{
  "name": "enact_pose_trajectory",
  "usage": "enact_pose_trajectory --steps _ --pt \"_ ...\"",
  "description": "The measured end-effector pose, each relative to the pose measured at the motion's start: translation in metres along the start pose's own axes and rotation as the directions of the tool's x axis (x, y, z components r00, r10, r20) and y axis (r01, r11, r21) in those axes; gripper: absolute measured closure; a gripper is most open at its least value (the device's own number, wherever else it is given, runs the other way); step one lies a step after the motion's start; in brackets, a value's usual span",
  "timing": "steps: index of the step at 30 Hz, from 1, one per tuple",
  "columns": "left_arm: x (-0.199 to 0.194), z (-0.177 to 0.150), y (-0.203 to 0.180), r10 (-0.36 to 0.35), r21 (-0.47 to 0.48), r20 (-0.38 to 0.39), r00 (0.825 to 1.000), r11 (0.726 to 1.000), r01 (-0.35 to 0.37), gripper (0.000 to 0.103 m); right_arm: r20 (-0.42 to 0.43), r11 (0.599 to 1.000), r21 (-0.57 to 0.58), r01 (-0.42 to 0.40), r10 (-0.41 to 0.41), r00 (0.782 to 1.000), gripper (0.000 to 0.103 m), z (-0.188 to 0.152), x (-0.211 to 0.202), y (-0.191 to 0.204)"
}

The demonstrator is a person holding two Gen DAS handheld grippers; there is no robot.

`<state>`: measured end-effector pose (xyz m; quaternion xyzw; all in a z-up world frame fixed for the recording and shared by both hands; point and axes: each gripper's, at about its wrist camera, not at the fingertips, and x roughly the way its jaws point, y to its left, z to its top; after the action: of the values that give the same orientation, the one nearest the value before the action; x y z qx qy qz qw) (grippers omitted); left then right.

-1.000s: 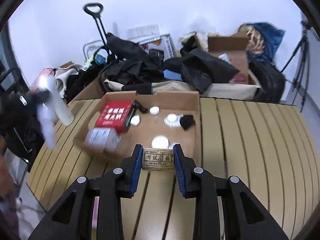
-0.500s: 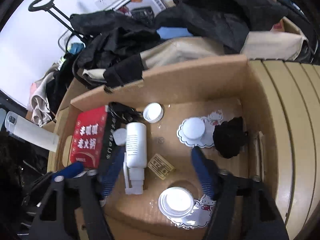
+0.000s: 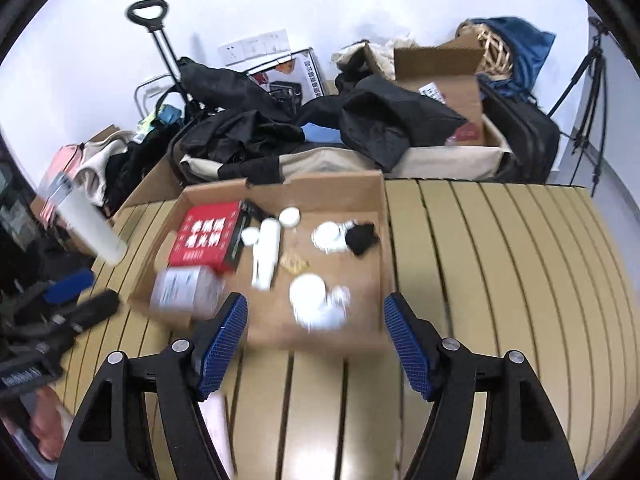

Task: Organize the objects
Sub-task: 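Withdraw both grippers and reach toward the pink printed card box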

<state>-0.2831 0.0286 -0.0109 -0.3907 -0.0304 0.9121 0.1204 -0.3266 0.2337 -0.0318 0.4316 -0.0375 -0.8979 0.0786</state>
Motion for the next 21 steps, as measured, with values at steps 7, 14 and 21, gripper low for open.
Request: enact_pose_trajectory --steps 7,14,21 --pt "-0.061 -0.079 -0.001 0.085 -0.001 0.01 0.996 0.996 -0.085 0.012 0.011 1.0 -0.017 -0.007 0.007 1.0 0.028 -0.081 -0.052 0.019" --pt "-0.062 -0.116 0.001 0.108 -0.008 -0.07 0.992 0.994 -0.109 0.012 -0.043 0.994 -0.081 -0.075 0.072 0.996 0.026 -0.139 -0.067 0.045" --pt "-0.006 -0.131 0.007 0.099 0.021 -0.129 0.987 0.995 -0.097 0.003 -0.08 0.996 -0.07 -0.052 0.047 0.996 0.026 -0.151 -0.049 0.042"
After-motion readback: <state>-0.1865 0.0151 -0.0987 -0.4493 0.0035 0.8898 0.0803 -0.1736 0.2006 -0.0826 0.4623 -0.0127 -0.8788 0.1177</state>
